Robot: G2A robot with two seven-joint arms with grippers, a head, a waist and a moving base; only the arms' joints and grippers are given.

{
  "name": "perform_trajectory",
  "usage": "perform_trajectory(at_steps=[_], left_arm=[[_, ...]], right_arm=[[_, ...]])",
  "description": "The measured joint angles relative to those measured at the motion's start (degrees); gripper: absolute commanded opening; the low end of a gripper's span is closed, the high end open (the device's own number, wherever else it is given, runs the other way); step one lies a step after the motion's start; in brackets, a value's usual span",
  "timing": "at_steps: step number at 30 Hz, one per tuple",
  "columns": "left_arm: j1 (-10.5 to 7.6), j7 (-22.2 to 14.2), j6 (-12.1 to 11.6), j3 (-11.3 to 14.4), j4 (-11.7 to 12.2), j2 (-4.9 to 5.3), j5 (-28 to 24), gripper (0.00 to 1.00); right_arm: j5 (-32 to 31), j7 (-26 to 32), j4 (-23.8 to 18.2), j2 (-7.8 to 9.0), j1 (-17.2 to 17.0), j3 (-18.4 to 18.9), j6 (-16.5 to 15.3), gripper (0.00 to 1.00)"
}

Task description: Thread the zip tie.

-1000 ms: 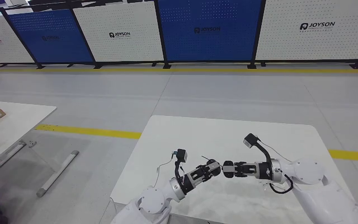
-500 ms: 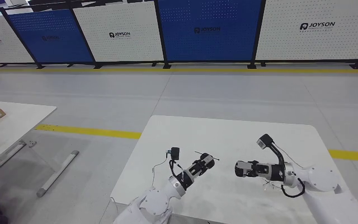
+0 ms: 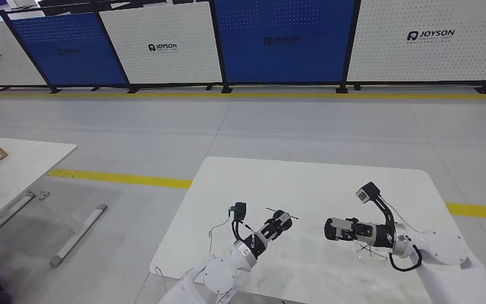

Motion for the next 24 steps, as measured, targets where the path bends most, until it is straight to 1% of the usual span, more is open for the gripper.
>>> perform_trajectory(at_steps=[3,4,6,7,8,10,13,15,16,17,22,24], left_arm=[[-0.29,-1.22,-0.69,0.26,0.84,0.00,1.00,0.00],[-0.58,-2.59,-1.16,0.00,1.35,0.12,1.57,0.00],[-1.22,-6.19,-1.27,-1.01,1.84,0.50,1.96,0.00],[-1.65,-9.00,-1.34,-2.17,1.75,0.87,2.34,0.00],[-1.73,-10.78,-1.46,-3.08,1.42,1.16,2.83,0.00],[-1.19,-14.63,-2.39,-4.95,-0.14,1.87,4.86,0.00],[0.59,-19.51,-4.08,-7.72,-2.07,2.92,7.46,0.00],[1.51,-21.73,-4.56,-9.24,-2.27,3.31,6.38,0.00],[1.71,-22.16,-4.56,-9.68,-2.21,3.38,4.90,0.00],[1.72,-22.18,-4.53,-9.73,-2.17,3.38,4.55,0.00],[1.67,-22.03,-4.48,-9.63,-2.15,3.35,5.02,0.00],[1.67,-21.38,-3.96,-9.42,-2.05,3.25,4.55,0.00]], right_arm=[[0.00,0.00,0.00,0.00,0.00,0.00,0.00,1.00],[0.00,0.00,0.00,0.00,0.00,0.00,0.00,1.00],[0.00,0.00,0.00,0.00,0.00,0.00,0.00,1.00],[0.00,0.00,0.00,0.00,0.00,0.00,0.00,1.00],[0.00,0.00,0.00,0.00,0.00,0.00,0.00,1.00],[0.00,0.00,0.00,0.00,0.00,0.00,0.00,1.00],[0.00,0.00,0.00,0.00,0.00,0.00,0.00,1.00],[0.00,0.00,0.00,0.00,0.00,0.00,0.00,1.00],[0.00,0.00,0.00,0.00,0.00,0.00,0.00,1.00],[0.00,0.00,0.00,0.00,0.00,0.00,0.00,1.00],[0.00,0.00,0.00,0.00,0.00,0.00,0.00,1.00],[0.00,0.00,0.00,0.00,0.00,0.00,0.00,1.00]])
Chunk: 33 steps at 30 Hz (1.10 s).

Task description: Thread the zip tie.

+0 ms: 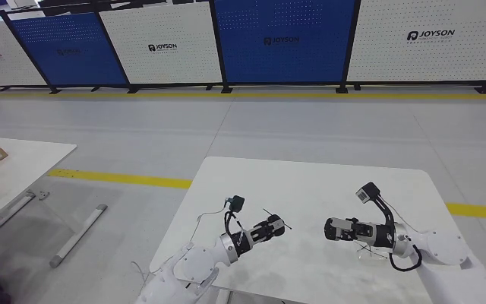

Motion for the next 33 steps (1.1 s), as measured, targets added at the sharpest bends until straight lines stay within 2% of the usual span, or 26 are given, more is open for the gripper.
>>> perform_trajectory(at_steps=[3,6,7,9,13,16,18,20,28,30,33], left_arm=[[-0.18,4.59,1.19,0.35,-0.48,-0.42,-1.69,0.00],[1.32,8.59,-1.23,-1.55,-3.06,-0.45,-5.26,0.00],[2.41,9.32,-2.41,-3.03,-4.68,-0.28,-6.64,0.00],[4.23,10.01,-3.84,-5.55,-7.56,0.13,-6.24,0.00],[9.26,11.11,-5.82,-9.92,-16.34,0.76,-3.58,0.00],[12.15,11.17,-6.76,-11.77,-21.81,1.01,-2.63,0.00],[13.56,11.56,-7.05,-12.21,-24.04,1.08,-1.00,0.00],[14.51,11.75,-6.53,-12.14,-24.86,1.09,0.02,0.00],[14.53,11.72,-6.35,-12.08,-24.75,1.09,-0.01,0.00],[14.29,12.06,-6.02,-11.90,-24.57,1.02,-0.46,0.00],[12.98,14.59,-4.20,-11.23,-24.03,0.69,-2.01,0.00]], right_arm=[[0.00,0.00,0.00,0.00,0.00,0.00,0.00,1.00],[0.00,0.00,0.00,0.00,0.00,0.00,0.00,1.00],[0.00,0.00,0.00,0.00,0.00,0.00,0.00,1.00],[0.00,0.00,0.00,0.00,0.00,0.00,0.00,1.00],[0.00,0.00,0.00,0.00,0.00,0.00,0.00,1.00],[0.00,0.00,0.00,0.00,0.00,0.00,0.00,1.00],[0.00,0.00,0.00,0.00,0.00,0.00,0.00,1.00],[0.00,0.00,0.00,0.00,0.00,0.00,0.00,1.00],[0.00,0.00,0.00,0.00,0.00,0.00,0.00,1.00],[0.00,0.00,0.00,0.00,0.00,0.00,0.00,1.00],[0.00,0.00,0.00,0.00,0.00,0.00,0.00,1.00]])
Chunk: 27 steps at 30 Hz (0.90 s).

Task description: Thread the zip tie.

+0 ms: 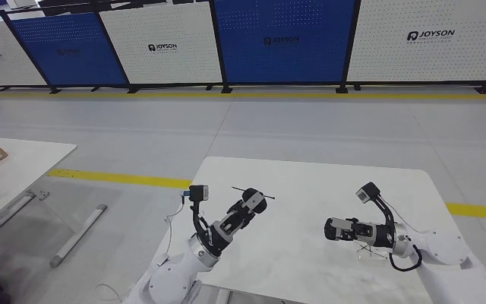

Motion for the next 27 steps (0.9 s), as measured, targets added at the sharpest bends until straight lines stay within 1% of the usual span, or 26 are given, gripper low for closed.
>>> perform_trajectory(at_steps=[2,3,5,6,7,11,16,18,21,24,25,27], left_arm=[[-0.98,2.64,1.90,0.30,0.40,-0.24,0.61,0.00],[-1.40,4.05,2.88,0.33,0.65,-0.33,2.02,0.00],[-2.20,9.25,5.29,0.70,1.56,-0.62,8.31,0.00],[-2.33,11.29,5.79,1.57,1.92,-0.78,10.84,0.00],[-2.36,12.59,5.89,2.62,2.18,-0.90,12.68,0.00],[-2.33,12.41,5.72,2.68,2.19,-0.91,11.57,0.00],[-2.33,12.40,5.72,2.67,2.18,-0.90,11.60,0.00],[-2.51,12.01,6.00,2.92,2.58,-0.93,11.76,0.00],[-3.69,10.19,7.60,4.34,5.03,-1.11,12.21,0.00],[-5.69,8.97,9.56,6.35,8.95,-1.45,12.42,0.00],[-6.66,9.04,10.48,7.22,10.76,-1.61,13.12,0.00],[-7.99,9.70,11.86,8.53,13.33,-1.88,14.58,0.00]], right_arm=[[0.00,0.00,0.00,0.00,0.00,0.00,0.00,1.00],[0.00,0.00,0.00,0.00,0.00,0.00,0.00,1.00],[0.00,0.00,0.00,0.00,0.00,0.00,0.00,1.00],[0.00,0.00,0.00,0.00,0.00,0.00,0.00,1.00],[0.00,0.00,0.00,0.00,0.00,0.00,0.00,1.00],[0.00,0.00,0.00,0.00,0.00,0.00,0.00,1.00],[0.00,0.00,0.00,0.00,0.00,0.00,0.00,1.00],[0.00,0.00,0.00,0.00,0.00,0.00,0.00,1.00],[0.00,0.00,0.00,0.00,0.00,0.00,0.00,1.00],[0.00,0.00,0.00,0.00,0.00,0.00,0.00,1.00],[0.00,0.00,0.00,0.00,0.00,0.00,0.00,1.00],[0.00,0.00,0.00,0.00,0.00,0.00,0.00,1.00]])
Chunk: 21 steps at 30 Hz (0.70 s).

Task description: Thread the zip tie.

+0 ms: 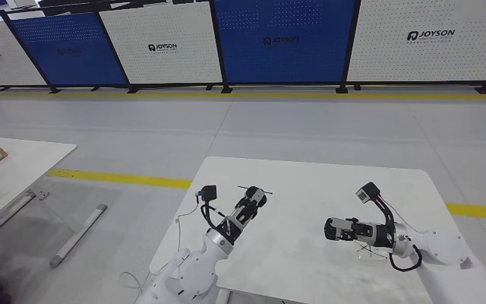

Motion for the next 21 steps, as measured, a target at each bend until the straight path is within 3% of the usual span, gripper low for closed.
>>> perform_trajectory(at_steps=[3,7,10,21], left_arm=[[-1.50,1.14,2.11,1.64,3.63,-0.36,2.24,0.00],[-2.32,-1.30,3.62,3.46,6.77,-0.38,7.23,0.00],[-2.13,-2.81,2.75,3.75,6.64,-0.43,5.55,0.00],[-2.12,-2.78,2.71,3.71,6.60,-0.44,5.53,0.00]], right_arm=[[0.00,0.00,0.00,0.00,0.00,0.00,0.00,1.00],[0.00,0.00,0.00,0.00,0.00,0.00,0.00,1.00],[0.00,0.00,0.00,0.00,0.00,0.00,0.00,1.00],[0.00,0.00,0.00,0.00,0.00,0.00,0.00,1.00]])
